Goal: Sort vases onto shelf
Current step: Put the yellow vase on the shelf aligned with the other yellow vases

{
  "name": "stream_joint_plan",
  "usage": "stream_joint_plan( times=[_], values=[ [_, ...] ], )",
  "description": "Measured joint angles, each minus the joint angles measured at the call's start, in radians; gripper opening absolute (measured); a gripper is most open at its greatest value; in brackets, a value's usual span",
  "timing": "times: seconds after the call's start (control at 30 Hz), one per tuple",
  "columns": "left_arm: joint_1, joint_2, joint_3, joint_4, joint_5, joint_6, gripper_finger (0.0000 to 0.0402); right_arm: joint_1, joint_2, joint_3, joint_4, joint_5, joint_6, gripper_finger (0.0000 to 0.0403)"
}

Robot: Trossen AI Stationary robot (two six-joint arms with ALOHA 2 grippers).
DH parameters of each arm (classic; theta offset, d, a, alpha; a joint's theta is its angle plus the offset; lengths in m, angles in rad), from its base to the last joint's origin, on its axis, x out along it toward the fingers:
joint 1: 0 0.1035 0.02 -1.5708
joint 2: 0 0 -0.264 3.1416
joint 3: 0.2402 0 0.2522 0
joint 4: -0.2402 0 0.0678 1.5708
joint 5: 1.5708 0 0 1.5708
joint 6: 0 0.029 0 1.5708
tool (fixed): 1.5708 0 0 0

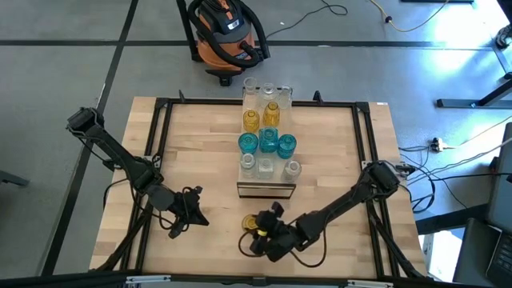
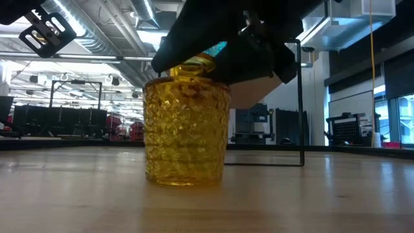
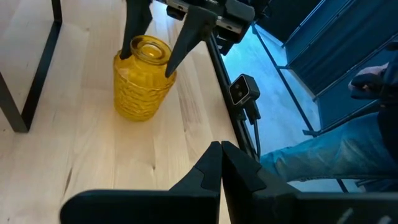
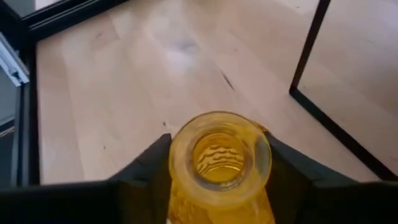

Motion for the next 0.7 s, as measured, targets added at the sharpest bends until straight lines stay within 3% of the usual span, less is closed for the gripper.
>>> stream_joint_plan(
  times=[0.1,0.4,0.53,0.7],
  values=[
    [0.000,0.000,0.000,-0.001,0.000,0.000,0.0000,-0.006,0.001,0.001,0.001,-0.038,0.003,0.0141],
    [0.000,0.000,0.000,-0.003,0.000,0.000,0.0000,0.014,-0.032,0.002,-0.074,-0.058,0.206,0.0141],
    [0.004,0.000,0.000,-0.003,-0.011,0.000,0.0000,0.072,-0.054,0.057,-0.279,-0.055,0.346,0.0141],
    [0.029,0.000,0.000,-0.004,-0.010,0.025,0.0000,0.174,-0.064,0.200,-0.679,0.007,0.587,0.0141]
  ],
)
